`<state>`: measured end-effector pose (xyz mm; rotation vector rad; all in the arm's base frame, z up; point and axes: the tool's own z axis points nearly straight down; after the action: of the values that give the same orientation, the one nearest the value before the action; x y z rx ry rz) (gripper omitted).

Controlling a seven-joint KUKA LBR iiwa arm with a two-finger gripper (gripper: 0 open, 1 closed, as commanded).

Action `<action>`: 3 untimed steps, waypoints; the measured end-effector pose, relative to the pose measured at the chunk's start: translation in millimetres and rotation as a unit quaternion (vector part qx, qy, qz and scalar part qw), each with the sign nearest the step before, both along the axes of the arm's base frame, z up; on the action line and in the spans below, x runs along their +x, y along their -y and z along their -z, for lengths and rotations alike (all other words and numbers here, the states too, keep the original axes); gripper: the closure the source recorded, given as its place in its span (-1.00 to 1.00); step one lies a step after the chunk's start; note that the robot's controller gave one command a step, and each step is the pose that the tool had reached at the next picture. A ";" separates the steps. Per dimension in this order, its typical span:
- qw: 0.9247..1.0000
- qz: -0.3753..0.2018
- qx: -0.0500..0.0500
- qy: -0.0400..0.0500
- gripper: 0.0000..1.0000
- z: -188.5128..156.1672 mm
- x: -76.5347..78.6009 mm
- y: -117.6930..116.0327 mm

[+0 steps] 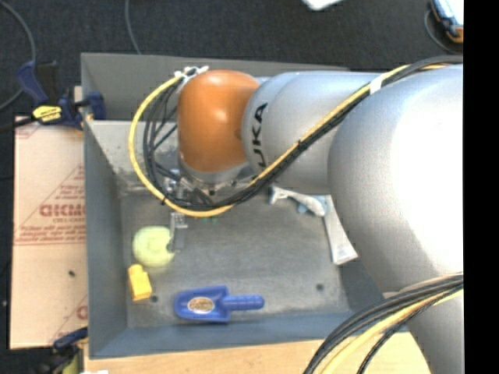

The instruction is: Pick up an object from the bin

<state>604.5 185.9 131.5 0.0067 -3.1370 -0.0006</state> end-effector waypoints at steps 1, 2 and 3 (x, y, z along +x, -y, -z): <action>1.000 0.002 0.001 0.004 -1.00 -5.3 1.8 0.9; 0.997 -0.081 0.000 0.001 -1.00 55.4 -36.1 19.1; 0.993 -0.116 0.003 0.008 -1.00 19.4 -26.8 -32.5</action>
Offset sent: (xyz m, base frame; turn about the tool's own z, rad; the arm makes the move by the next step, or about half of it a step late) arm -0.0405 -0.0199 -0.0615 -0.1790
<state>577.7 218.4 112.1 0.3721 -3.1309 -0.0076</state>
